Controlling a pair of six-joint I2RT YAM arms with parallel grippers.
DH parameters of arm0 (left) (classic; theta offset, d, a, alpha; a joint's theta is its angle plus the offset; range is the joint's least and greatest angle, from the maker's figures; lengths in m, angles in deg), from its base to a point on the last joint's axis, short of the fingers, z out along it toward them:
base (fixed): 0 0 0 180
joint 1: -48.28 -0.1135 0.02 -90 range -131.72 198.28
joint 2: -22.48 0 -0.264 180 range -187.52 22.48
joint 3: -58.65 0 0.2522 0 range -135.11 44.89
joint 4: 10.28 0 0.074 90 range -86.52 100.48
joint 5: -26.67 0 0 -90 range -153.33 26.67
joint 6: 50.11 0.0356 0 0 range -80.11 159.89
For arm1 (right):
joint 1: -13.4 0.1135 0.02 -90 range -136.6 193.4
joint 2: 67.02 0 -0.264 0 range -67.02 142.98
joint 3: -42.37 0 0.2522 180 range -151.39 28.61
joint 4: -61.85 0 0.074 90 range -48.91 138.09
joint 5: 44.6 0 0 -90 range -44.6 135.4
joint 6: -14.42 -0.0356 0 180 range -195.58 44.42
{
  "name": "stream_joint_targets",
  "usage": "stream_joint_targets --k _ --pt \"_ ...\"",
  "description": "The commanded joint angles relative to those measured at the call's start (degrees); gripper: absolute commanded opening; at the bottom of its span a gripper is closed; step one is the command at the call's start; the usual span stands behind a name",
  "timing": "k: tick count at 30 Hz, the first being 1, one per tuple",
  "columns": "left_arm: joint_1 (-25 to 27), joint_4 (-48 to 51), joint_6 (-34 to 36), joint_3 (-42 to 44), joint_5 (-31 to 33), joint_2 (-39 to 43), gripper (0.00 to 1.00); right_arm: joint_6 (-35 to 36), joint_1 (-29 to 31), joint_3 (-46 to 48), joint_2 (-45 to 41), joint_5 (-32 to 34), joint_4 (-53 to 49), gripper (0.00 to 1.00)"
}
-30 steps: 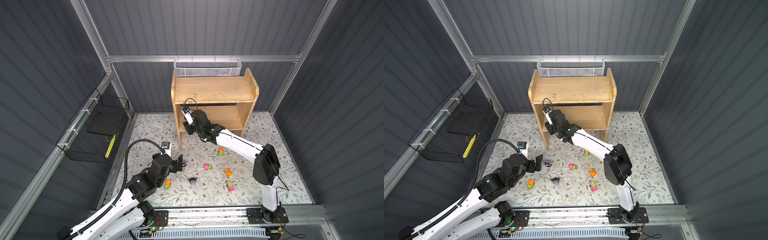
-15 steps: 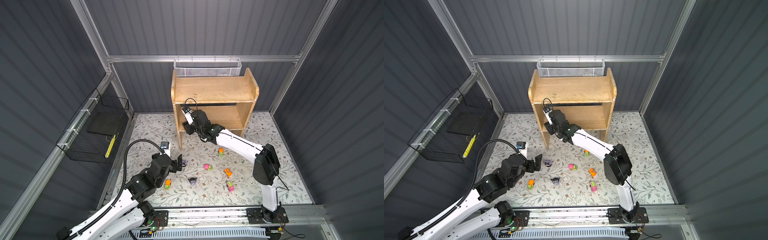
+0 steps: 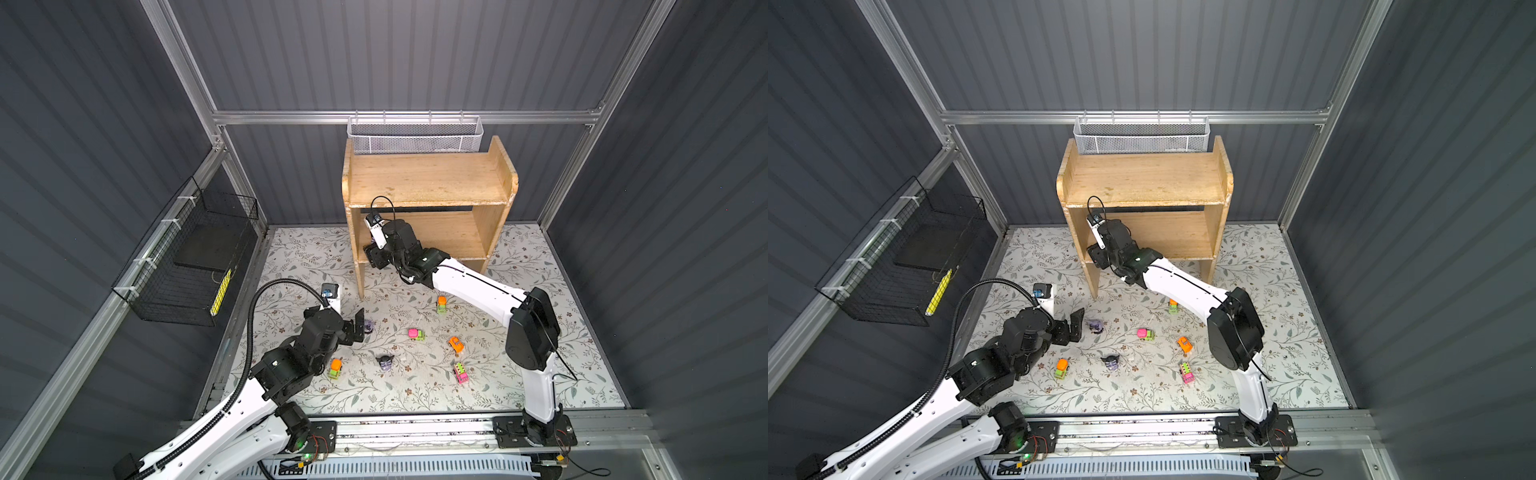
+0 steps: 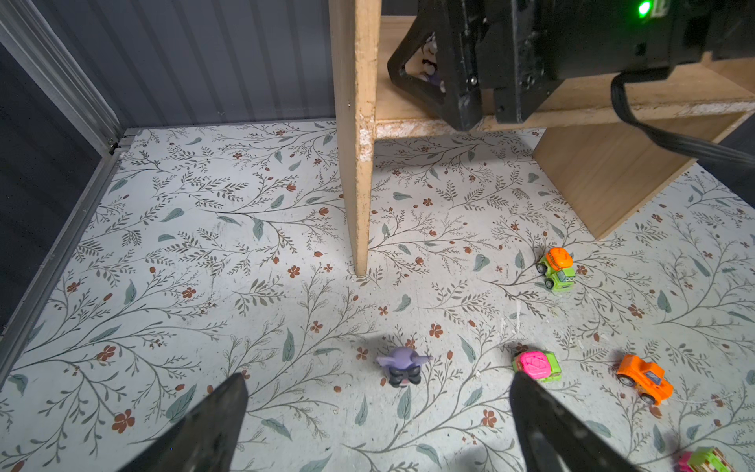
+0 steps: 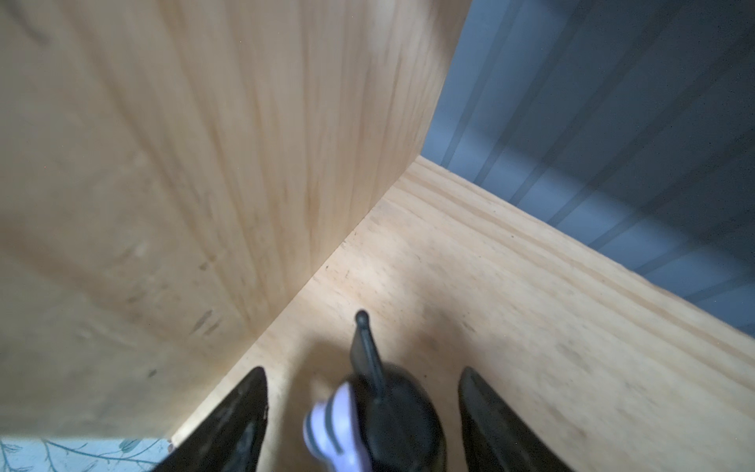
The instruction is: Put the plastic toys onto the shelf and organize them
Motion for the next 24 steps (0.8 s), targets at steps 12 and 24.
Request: stream_joint_targets --k 12,24 --pt "0.09 0.67 0.5 -0.23 0.75 0.86 1.0 -1.57 -0.43 2.42 -1.99 0.92 0.21 0.83" --pt "0.09 1.11 0.02 -0.49 0.63 1.35 1.0 -2.42 -0.51 7.25 -5.73 1.28 1.5 0.85"
